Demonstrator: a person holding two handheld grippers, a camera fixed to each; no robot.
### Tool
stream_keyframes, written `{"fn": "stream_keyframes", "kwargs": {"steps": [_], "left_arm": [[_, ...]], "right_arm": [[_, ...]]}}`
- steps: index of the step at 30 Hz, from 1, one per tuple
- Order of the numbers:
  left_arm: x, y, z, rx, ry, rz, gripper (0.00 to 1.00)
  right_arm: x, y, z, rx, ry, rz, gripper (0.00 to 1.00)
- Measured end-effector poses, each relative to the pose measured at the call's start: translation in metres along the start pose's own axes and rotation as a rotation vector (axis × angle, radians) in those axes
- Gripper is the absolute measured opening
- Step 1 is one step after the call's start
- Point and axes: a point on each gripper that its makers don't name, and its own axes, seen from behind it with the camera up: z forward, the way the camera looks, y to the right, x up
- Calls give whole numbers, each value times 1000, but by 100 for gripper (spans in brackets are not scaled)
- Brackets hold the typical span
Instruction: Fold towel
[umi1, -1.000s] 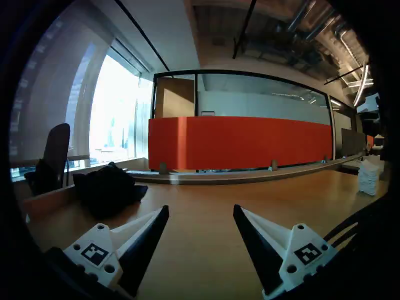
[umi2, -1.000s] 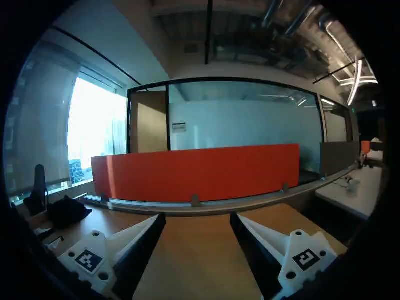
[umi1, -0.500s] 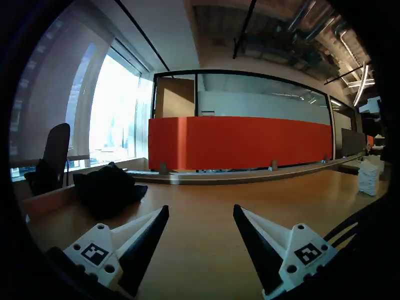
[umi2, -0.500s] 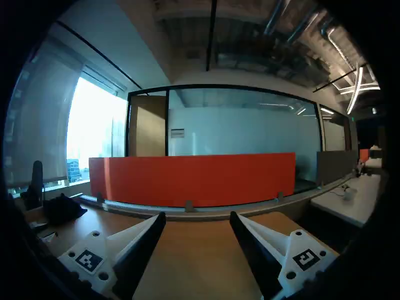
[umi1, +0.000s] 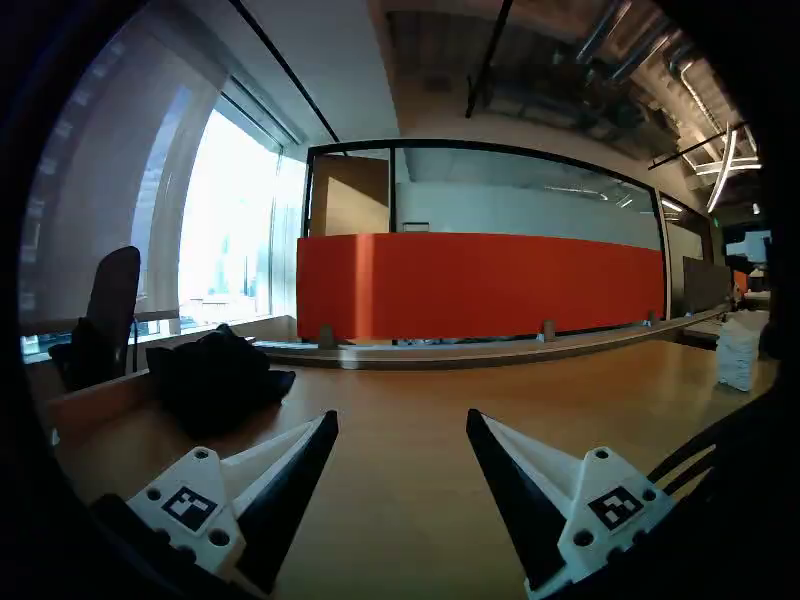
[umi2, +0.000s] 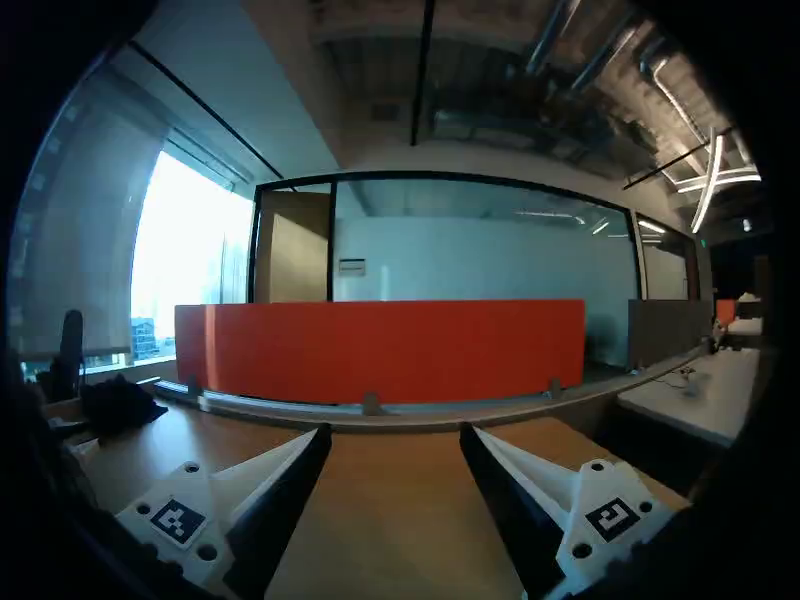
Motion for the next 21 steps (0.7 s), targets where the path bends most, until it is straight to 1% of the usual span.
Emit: {"fn": "stream_keyframes", "kwargs": {"steps": [6,9,12,21], "left_arm": [[0,1,0,0,0,0,95],[0,1,0,0,0,0,96],[0,1,0,0,0,0,95],[0,1,0,0,0,0,95]], "right_arm": [[-31,20,2,-39,-3,46,100],[-44,29,2,-60,-2,49,100],[-57,31,3,-62,-3,43,100],[-89,20,5,-41,-7,-8,100]]}}
